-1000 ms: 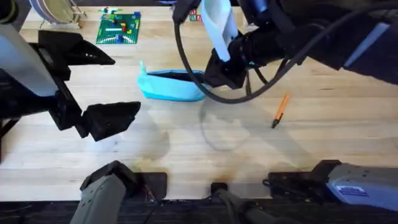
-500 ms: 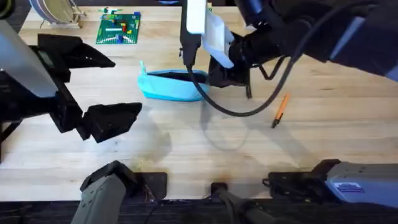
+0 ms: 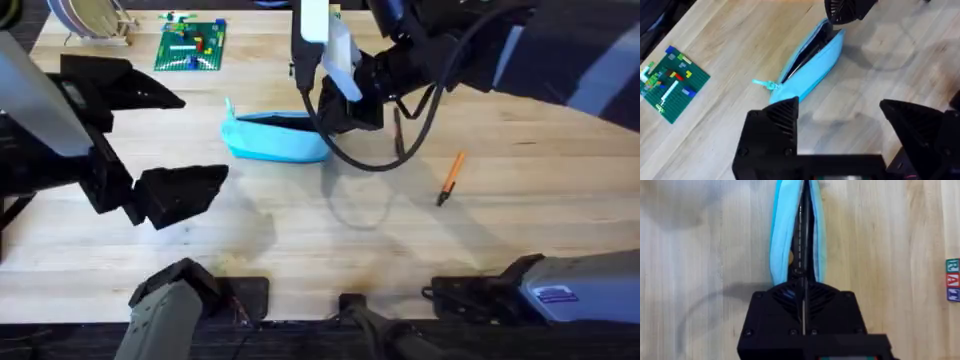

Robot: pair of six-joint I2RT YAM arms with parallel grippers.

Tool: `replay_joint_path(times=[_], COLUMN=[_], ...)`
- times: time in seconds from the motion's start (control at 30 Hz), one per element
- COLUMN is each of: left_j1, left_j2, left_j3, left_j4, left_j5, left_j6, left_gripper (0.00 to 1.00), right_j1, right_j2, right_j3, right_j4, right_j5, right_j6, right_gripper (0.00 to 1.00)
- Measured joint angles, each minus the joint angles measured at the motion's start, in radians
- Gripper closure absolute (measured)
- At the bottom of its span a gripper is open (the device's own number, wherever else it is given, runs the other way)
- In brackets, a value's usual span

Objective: Unzip the bag, pick up the pens from the table one at a time and place them inside, then zip the bag closed.

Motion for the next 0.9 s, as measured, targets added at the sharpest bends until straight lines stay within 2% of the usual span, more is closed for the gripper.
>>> replay_joint_path(times=[0.27, 0.37, 0.53, 0.77, 0.8, 0.83, 0.9], left_j1=[0.000, 0.000, 0.000, 0.000, 0.000, 0.000, 0.000], left_j2=[0.000, 0.000, 0.000, 0.000, 0.000, 0.000, 0.000], left_j3=[0.000, 0.000, 0.000, 0.000, 0.000, 0.000, 0.000], left_j4=[0.000, 0.000, 0.000, 0.000, 0.000, 0.000, 0.000], left_j5=[0.000, 0.000, 0.000, 0.000, 0.000, 0.000, 0.000], left_j6=[0.000, 0.000, 0.000, 0.000, 0.000, 0.000, 0.000], left_gripper=[0.007, 0.008, 0.007, 0.008, 0.007, 0.008, 0.008], right_j1=[0.000, 0.000, 0.000, 0.000, 0.000, 0.000, -0.001], right_j2=[0.047, 0.131, 0.195, 0.209, 0.209, 0.209, 0.209], right_j3=[0.000, 0.001, 0.001, 0.003, 0.003, 0.004, 0.005], right_j4=[0.001, 0.031, 0.055, 0.059, 0.060, 0.061, 0.063], right_j5=[-0.044, -0.061, -0.063, -0.062, -0.062, -0.062, -0.062], right_j6=[0.000, 0.000, 0.000, 0.001, 0.001, 0.001, 0.000], right_gripper=[0.972, 0.971, 0.971, 0.954, 0.896, 0.796, 0.493])
